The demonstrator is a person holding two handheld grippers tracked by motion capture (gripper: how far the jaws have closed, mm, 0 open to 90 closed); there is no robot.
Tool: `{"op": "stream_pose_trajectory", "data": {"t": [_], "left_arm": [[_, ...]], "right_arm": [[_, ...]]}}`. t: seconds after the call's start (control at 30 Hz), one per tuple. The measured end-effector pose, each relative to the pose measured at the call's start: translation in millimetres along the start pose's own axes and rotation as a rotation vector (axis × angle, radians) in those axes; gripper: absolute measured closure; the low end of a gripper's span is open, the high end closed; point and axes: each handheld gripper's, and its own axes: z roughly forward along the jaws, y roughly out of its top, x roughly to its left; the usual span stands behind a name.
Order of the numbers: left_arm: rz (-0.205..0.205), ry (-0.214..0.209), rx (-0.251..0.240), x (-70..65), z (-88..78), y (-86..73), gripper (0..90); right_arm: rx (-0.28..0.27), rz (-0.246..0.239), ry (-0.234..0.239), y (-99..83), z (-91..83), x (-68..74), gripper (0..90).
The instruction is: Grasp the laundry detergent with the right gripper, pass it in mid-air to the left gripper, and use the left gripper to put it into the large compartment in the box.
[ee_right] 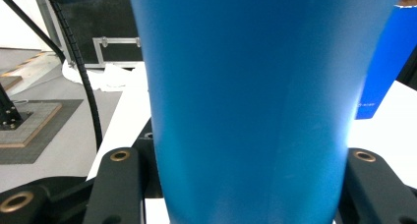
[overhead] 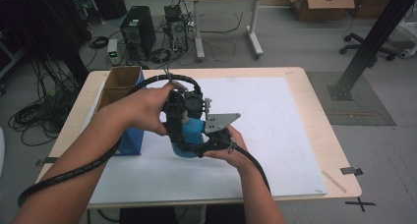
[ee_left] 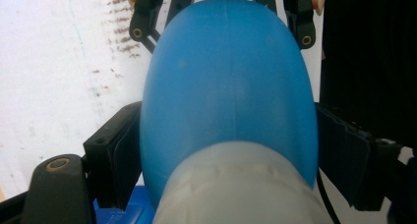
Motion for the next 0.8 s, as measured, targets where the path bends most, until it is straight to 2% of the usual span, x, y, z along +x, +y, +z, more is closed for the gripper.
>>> {"op": "stream_pose_trajectory", "data": {"t": [0.2, 0.57, 0.8], "left_arm": [[0.000, 0.017, -0.005, -0.5, -0.7, 1.2, 24.9], [0.010, 0.019, 0.009, -1.2, -0.9, 4.8, 31.3], [0.007, 0.049, 0.033, -1.6, -2.5, 7.7, 37.6]], "right_arm": [[-0.006, 0.001, -0.005, 0.5, -2.1, 0.1, 44.6], [-0.005, 0.000, -0.006, 0.7, -2.8, 0.2, 44.5], [-0.010, 0.001, -0.012, 1.5, -3.8, 1.4, 44.5]]}}
